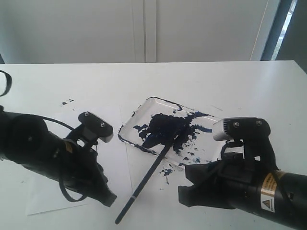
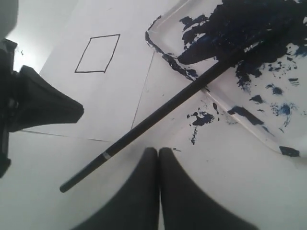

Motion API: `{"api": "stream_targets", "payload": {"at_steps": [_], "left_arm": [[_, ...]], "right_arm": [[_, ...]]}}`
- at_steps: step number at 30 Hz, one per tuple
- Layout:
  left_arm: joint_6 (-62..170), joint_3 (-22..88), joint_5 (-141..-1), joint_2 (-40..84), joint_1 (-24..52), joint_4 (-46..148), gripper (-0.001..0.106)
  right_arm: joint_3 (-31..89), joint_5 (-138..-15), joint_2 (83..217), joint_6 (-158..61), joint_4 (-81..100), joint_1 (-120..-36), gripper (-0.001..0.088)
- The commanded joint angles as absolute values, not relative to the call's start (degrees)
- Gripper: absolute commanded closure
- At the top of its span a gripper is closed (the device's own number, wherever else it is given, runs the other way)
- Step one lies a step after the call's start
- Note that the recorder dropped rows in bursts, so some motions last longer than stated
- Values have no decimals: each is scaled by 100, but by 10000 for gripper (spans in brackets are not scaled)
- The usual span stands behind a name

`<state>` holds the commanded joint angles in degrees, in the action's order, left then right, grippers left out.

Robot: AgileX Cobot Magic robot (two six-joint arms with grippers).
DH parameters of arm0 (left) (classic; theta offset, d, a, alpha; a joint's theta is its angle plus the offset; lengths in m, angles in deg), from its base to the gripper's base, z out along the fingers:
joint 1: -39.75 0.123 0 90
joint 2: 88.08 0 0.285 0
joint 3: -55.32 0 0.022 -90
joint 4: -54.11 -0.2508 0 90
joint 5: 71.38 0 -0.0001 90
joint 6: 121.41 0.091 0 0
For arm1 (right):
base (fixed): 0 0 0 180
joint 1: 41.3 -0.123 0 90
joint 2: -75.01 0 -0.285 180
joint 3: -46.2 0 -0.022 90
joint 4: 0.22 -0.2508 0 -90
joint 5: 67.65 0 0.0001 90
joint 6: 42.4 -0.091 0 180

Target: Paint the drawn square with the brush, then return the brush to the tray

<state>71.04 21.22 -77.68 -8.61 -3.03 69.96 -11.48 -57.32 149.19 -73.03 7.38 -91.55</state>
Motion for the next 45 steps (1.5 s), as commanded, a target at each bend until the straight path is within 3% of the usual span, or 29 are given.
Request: {"api": "stream_targets", "payload": {"at_steps": [11, 25, 45], "left_arm": [[6880, 2224, -7817, -1011, -671, 7033, 1053], [7119, 2878, -8957, -1025, -903, 7226, 1053], [6884, 2890, -9378, -1476, -892, 7008, 1053]], "right_arm": [[-1148, -6059, 14135, -7188, 738, -9155, 868], [-925, -6389, 13253, -7103, 738, -9145, 868], [-630, -7041, 12742, -7049, 845, -9145, 868]]}}
